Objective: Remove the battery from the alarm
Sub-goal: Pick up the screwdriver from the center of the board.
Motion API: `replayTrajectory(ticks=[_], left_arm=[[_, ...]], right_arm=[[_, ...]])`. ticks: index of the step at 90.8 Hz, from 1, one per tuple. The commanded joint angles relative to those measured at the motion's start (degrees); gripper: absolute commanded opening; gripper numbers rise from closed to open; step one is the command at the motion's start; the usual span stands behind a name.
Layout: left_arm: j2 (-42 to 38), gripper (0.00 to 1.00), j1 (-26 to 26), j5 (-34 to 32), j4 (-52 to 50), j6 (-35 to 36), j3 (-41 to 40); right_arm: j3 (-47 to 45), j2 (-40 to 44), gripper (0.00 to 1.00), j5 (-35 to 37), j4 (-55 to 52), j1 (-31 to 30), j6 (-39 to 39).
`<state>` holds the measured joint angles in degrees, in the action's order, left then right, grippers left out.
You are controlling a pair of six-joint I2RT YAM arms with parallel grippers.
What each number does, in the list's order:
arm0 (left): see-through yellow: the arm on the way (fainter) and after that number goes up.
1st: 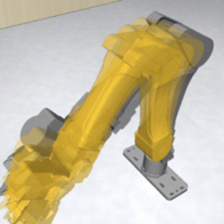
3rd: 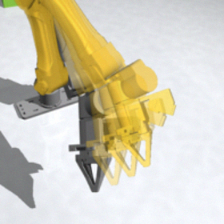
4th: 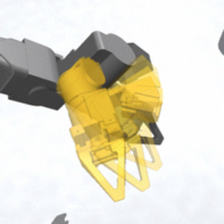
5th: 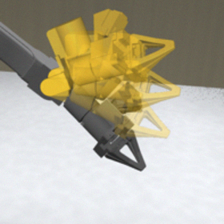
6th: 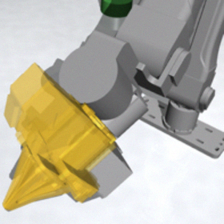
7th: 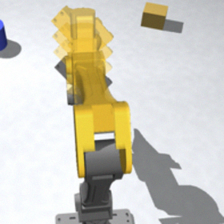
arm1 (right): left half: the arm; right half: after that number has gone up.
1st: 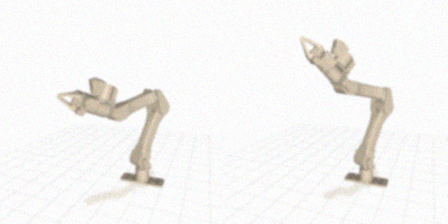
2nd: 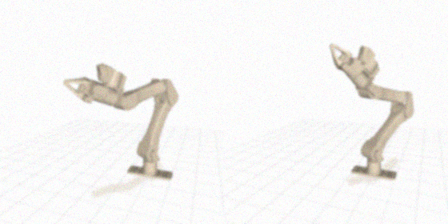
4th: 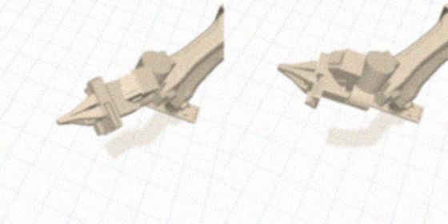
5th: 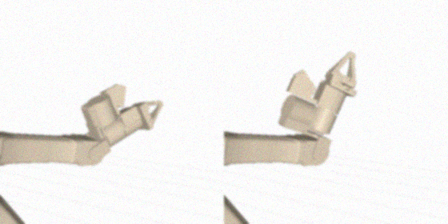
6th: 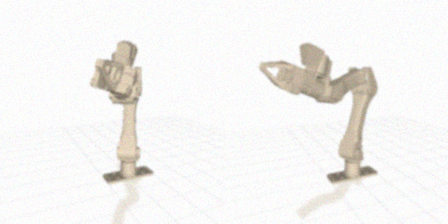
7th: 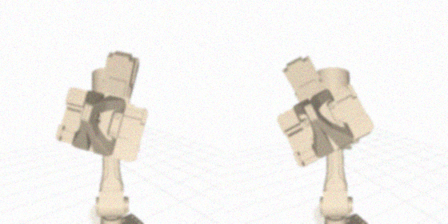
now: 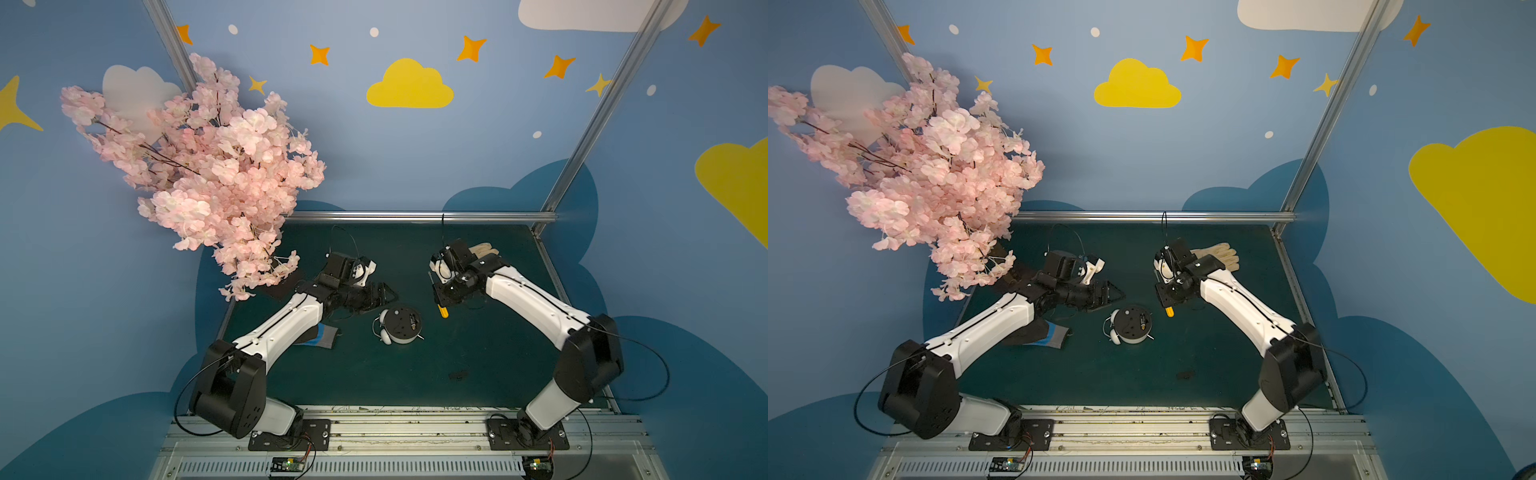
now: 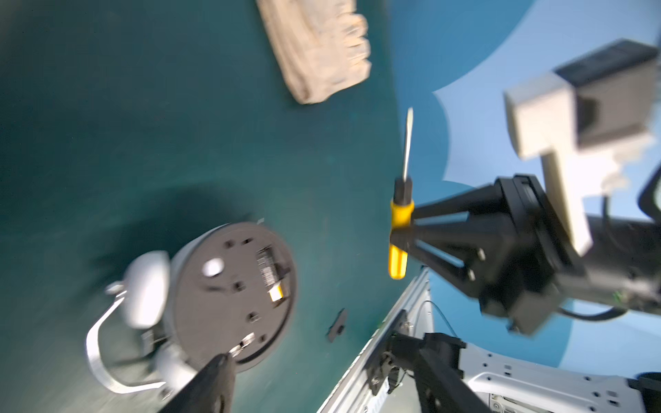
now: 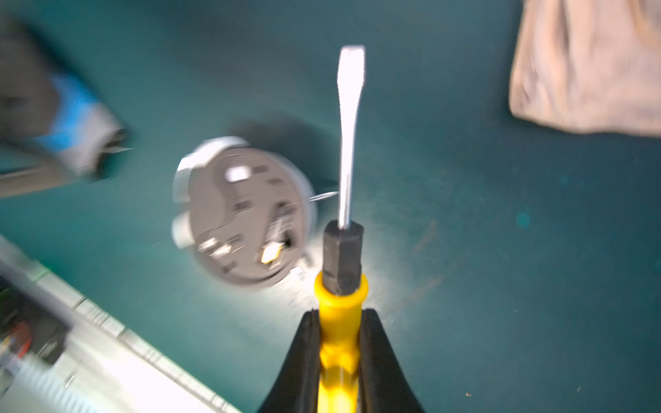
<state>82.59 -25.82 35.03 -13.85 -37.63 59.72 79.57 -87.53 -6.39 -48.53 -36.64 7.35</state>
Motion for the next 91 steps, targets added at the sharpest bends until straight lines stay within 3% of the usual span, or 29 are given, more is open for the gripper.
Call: replayTrajectory(ticks=[1, 19, 35, 44, 50, 63, 66, 77, 91], left_arm=[[-1.3, 0.79, -3.1, 1.9, 9.5, -6.5, 1.9], [-0.6, 0.73, -6.9, 1.5, 20.9, -12.5, 3.1], [-2.6, 0.68, -10.4, -1.4, 22.0, -12.3, 2.5], [-2.4, 0.58, -11.7, -3.7, 21.7, -12.7, 2.2], [-1.8, 0.45, -12.7, -4.6, 22.1, -13.5, 2.4], [-0.5, 0.04, -14.5, -7.1, 21.1, -12.7, 4.6], [-1.3, 0.03, -14.4, -9.1, 21.8, -13.3, 3.8], [-5.3, 0.03, -13.4, -18.5, 32.6, -22.4, -5.8], [-5.8, 0.03, -10.7, -20.3, 45.7, -33.9, -11.9]], right_arm=[[-2.4, 7.1, 0.00, -5.3, -0.9, -1.9, -8.4], [-10.6, 17.1, 0.02, -10.5, 10.4, -2.3, -9.6], [-10.4, 18.5, 0.03, -11.8, 7.9, -2.6, -11.8], [-10.4, 19.5, 0.02, -15.0, 7.2, -2.6, -13.4], [-10.8, 20.3, 0.02, -16.3, 7.9, -2.6, -14.0], [-11.3, 20.9, 0.04, -14.2, 8.2, -2.3, -12.0], [-11.3, 21.5, 0.09, -13.4, 8.6, -2.0, -11.0], [-12.9, 24.3, 0.42, -18.6, 12.7, 1.7, -6.1], [-18.2, 25.7, 0.56, -32.6, 27.2, 10.3, 9.1]])
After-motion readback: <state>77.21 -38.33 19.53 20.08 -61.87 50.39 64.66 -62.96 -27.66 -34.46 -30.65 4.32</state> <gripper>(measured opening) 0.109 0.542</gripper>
